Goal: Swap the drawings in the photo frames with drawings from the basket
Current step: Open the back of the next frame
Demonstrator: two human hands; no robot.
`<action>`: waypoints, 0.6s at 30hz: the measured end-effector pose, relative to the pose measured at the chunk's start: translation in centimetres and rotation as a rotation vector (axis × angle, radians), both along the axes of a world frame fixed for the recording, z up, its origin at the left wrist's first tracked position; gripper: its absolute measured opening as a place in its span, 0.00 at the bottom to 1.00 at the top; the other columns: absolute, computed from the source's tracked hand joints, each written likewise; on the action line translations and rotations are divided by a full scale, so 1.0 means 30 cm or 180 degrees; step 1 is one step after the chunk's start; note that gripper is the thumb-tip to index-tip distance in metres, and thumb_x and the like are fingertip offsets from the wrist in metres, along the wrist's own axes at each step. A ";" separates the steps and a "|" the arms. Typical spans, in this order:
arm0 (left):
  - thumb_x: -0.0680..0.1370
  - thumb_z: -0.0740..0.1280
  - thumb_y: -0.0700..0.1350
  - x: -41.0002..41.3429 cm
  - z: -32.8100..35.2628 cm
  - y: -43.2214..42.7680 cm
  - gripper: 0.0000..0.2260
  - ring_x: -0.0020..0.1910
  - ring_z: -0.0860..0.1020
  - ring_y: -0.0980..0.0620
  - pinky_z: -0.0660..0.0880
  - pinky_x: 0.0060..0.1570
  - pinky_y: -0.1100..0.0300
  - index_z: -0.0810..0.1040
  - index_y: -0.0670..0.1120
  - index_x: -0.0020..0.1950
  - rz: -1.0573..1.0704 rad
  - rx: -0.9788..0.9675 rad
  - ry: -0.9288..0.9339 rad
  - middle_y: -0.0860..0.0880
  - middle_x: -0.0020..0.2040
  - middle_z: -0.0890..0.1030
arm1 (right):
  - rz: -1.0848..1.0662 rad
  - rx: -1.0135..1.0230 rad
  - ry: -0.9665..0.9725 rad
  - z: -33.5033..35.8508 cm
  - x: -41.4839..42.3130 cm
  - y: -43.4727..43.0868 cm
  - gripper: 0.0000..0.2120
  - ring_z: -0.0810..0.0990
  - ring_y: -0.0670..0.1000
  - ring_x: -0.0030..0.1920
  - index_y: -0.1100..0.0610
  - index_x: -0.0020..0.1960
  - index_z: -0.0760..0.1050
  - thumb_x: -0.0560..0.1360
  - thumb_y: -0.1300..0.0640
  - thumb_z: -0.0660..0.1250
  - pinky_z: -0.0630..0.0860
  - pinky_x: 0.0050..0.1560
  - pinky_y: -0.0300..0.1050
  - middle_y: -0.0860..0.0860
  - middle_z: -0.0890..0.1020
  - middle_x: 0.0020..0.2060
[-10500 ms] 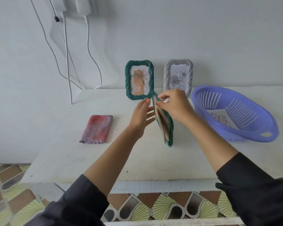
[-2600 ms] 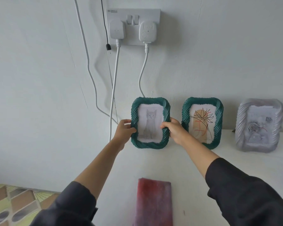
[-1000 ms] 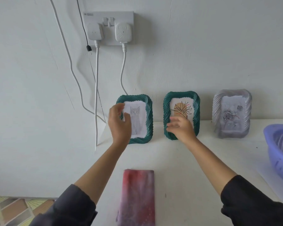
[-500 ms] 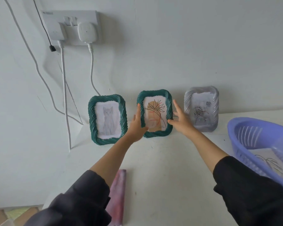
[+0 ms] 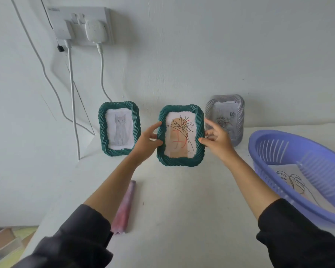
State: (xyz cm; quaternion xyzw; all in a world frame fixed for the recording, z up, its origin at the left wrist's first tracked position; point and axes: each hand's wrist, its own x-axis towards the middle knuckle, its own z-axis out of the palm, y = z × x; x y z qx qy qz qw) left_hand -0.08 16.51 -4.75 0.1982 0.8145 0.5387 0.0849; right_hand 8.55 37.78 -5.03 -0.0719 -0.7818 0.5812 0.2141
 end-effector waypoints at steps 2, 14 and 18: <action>0.75 0.63 0.33 0.043 0.009 -0.014 0.27 0.42 0.76 0.53 0.74 0.47 0.58 0.64 0.53 0.71 -0.0183 0.0084 -0.0188 0.49 0.44 0.77 | 0.0008 -0.0152 0.0044 0.020 0.059 0.007 0.31 0.78 0.43 0.35 0.56 0.69 0.66 0.69 0.70 0.69 0.77 0.36 0.31 0.52 0.78 0.41; 0.78 0.64 0.47 0.334 -0.035 0.022 0.14 0.45 0.81 0.49 0.76 0.50 0.57 0.72 0.52 0.63 -0.0670 -0.0003 -0.1616 0.46 0.52 0.81 | 0.0688 -0.0360 -0.0168 0.219 0.343 -0.044 0.15 0.78 0.48 0.34 0.62 0.51 0.74 0.68 0.74 0.68 0.78 0.34 0.35 0.54 0.77 0.37; 0.79 0.62 0.47 0.405 0.009 0.105 0.19 0.44 0.77 0.49 0.74 0.44 0.60 0.67 0.45 0.68 0.0204 0.0321 -0.1146 0.45 0.55 0.76 | 0.0797 0.0525 -0.0738 0.232 0.365 -0.090 0.16 0.75 0.49 0.30 0.69 0.52 0.75 0.65 0.73 0.71 0.77 0.29 0.36 0.53 0.74 0.31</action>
